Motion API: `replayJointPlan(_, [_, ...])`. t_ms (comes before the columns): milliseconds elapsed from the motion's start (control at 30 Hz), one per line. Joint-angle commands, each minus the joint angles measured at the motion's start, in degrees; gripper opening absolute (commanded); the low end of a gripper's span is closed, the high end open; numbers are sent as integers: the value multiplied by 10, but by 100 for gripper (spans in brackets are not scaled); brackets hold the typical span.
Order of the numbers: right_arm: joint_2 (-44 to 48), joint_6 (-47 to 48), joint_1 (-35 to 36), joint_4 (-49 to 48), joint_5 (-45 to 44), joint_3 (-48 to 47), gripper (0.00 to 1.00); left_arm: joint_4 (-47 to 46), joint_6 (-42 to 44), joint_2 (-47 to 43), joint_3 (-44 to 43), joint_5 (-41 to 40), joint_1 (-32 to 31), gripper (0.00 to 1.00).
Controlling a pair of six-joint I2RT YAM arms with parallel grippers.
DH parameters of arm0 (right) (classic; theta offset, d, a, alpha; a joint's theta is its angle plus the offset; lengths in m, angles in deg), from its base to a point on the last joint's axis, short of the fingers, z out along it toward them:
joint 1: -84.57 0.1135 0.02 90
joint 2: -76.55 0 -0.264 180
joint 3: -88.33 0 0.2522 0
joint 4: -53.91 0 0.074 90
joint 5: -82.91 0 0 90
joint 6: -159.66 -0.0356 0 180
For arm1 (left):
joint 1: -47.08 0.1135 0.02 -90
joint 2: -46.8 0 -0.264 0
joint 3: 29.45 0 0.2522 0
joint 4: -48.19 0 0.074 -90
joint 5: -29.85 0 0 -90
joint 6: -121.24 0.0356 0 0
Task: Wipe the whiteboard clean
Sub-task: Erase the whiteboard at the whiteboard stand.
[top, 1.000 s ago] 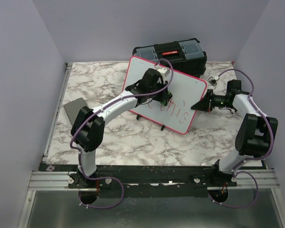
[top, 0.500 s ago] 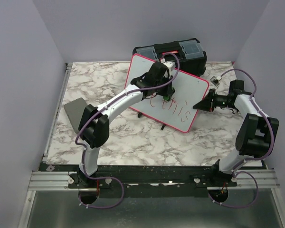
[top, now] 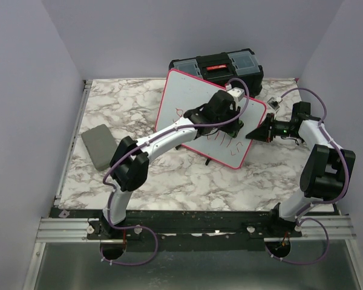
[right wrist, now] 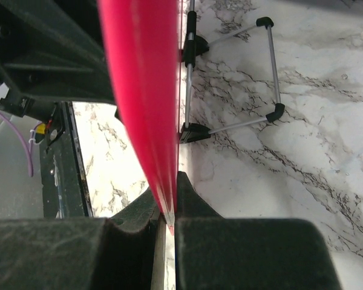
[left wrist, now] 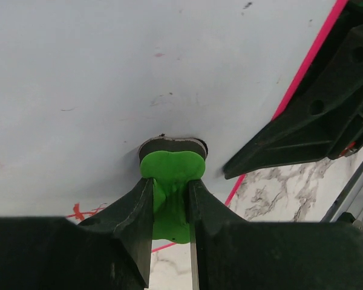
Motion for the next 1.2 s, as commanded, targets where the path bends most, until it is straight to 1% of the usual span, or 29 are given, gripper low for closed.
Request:
replayJointPlan(0, [4, 25, 14, 12, 49, -18, 1, -42, -14, 17, 24, -12, -23, 0])
replayJointPlan(100, [4, 25, 14, 12, 50, -18, 1, -53, -19, 11, 49, -15, -29, 0])
replayJointPlan(300, [5, 27, 14, 16, 51, -19, 1, -69, -14, -15, 132, -30, -30, 0])
replayJointPlan(400, [5, 29, 13, 18, 52, -20, 1, -61, 1, -29, 153, -55, -24, 0])
replayJointPlan(467, [5, 30, 13, 19, 52, -20, 1, -57, 7, -37, 161, -55, -11, 0])
replayJointPlan(500, [5, 31, 13, 19, 53, -21, 1, -54, 10, -40, 160, -69, -4, 0])
replayJointPlan(633, [5, 33, 13, 22, 53, -21, 1, -35, 28, -41, 126, -70, 31, 0])
replayJointPlan(833, [5, 35, 14, 24, 52, -22, 1, 14, 53, -13, 13, -60, 59, 0])
replayJointPlan(933, [2, 36, 14, 25, 52, -23, 1, 37, 57, 10, -49, -36, 58, 0])
replayJointPlan(1033, [1, 37, 13, 25, 51, -23, 1, 47, 58, 29, -86, -25, 47, 0])
replayJointPlan(1100, [0, 37, 14, 26, 51, -23, 1, 49, 58, 37, -89, -20, 35, 0])
replayJointPlan(1167, [0, 38, 14, 26, 50, -23, 1, 41, 54, 39, -74, -17, 23, 0])
